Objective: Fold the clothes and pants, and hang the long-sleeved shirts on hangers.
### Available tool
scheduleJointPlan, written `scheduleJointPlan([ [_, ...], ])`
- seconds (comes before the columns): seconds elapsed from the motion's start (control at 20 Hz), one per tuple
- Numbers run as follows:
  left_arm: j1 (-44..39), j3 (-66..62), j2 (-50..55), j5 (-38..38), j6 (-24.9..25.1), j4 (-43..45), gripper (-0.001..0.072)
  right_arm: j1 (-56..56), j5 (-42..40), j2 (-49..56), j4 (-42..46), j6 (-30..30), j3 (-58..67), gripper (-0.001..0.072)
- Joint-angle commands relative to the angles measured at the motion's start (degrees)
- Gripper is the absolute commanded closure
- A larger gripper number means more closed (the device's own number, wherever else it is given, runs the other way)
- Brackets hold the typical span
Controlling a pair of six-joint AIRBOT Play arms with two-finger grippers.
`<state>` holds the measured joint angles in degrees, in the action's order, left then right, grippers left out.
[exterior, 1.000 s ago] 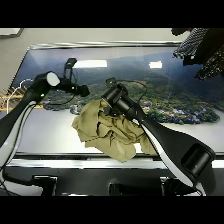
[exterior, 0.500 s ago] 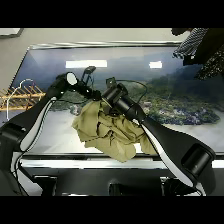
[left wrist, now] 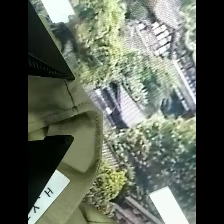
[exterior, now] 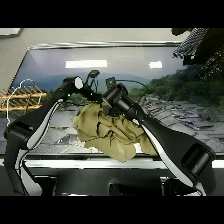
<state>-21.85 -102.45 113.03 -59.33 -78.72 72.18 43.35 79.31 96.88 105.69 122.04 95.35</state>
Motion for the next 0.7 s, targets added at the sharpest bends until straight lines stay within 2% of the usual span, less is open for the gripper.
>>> scheduleJointPlan([
  [0.0,-0.17,-0.04,0.44,1.97,-1.27,1.38,0.0294,0.04,0.07,-0.04,-0.02,-0.11,0.02,0.0668],
  [0.2,-0.61,-0.04,0.9,3.34,-1.25,1.4,0.0294,0.07,0.04,-0.04,-0.04,-0.11,0.02,0.0668],
  [0.25,-0.72,-0.04,0.98,3.45,-1.25,1.4,0.0345,0.07,0.07,-0.04,-0.04,-0.11,0.02,0.0668],
  [0.35,-0.76,-0.04,1.03,3.45,-1.22,1.38,0.0593,0.07,0.07,-0.04,-0.04,-0.11,0.02,0.0668],
  [0.4,-0.74,-0.04,1.03,3.45,-1.22,1.4,0.066,0.07,0.07,-0.04,-0.04,-0.11,0.02,0.0668],
  [0.65,-0.61,-0.13,0.48,3.06,-1.27,1.4,0.0675,0.04,0.87,-0.04,0.92,-0.13,0.02,0.0668],
])
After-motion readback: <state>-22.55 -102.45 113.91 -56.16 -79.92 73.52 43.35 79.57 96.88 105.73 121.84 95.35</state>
